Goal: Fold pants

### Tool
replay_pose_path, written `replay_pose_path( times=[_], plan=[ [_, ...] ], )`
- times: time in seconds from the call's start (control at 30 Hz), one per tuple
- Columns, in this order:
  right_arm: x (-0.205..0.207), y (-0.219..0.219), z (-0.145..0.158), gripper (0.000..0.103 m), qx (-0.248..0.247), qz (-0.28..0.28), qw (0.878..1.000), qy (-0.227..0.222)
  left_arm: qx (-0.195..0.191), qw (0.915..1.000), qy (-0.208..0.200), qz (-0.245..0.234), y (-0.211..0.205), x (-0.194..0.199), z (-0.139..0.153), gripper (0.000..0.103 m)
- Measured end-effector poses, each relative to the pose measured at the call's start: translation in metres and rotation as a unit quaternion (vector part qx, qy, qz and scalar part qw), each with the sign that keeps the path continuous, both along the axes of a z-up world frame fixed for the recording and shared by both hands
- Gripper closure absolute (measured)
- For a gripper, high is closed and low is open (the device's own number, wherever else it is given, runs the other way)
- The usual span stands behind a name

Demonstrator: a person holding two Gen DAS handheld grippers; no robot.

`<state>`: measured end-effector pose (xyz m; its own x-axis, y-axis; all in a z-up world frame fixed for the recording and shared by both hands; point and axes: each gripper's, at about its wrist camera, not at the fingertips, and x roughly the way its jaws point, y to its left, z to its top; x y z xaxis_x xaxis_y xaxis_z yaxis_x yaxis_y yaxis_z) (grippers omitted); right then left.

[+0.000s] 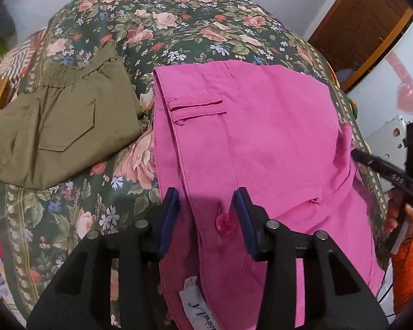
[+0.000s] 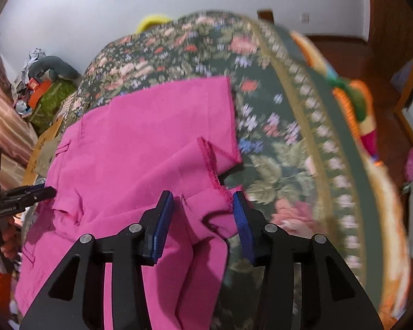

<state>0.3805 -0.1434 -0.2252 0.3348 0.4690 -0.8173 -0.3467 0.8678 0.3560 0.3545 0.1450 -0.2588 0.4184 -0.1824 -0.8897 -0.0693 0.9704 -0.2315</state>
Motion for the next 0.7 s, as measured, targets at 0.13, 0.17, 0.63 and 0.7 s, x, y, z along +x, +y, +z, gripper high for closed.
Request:
replay_pose_path(
  times=[0.13,0.17,0.63,0.7],
  plan=[
    [-0.003,0.004,-0.004,0.091,0.007,0.008,1.0,-0.012,0.007,0.9999,-0.002,0.009,0.006,0.001,0.001,0.087],
    [-0.003,0.005,-0.003,0.096,0.005,0.009,1.0,-0.019,0.013,0.9998,-0.007,0.012,0.007,0.0,0.002,0.088],
    [-0.044,-0.028,-0.005,0.099,-0.084,-0.003,0.994,-0.063,0.093,0.9923,0.01,0.081,0.036,-0.025,-0.017,0.102],
    [-0.048,-0.036,-0.002,0.099,-0.089,-0.008,0.994,-0.066,0.072,0.994,0.002,0.083,0.042,-0.03,-0.007,0.102]
  ],
)
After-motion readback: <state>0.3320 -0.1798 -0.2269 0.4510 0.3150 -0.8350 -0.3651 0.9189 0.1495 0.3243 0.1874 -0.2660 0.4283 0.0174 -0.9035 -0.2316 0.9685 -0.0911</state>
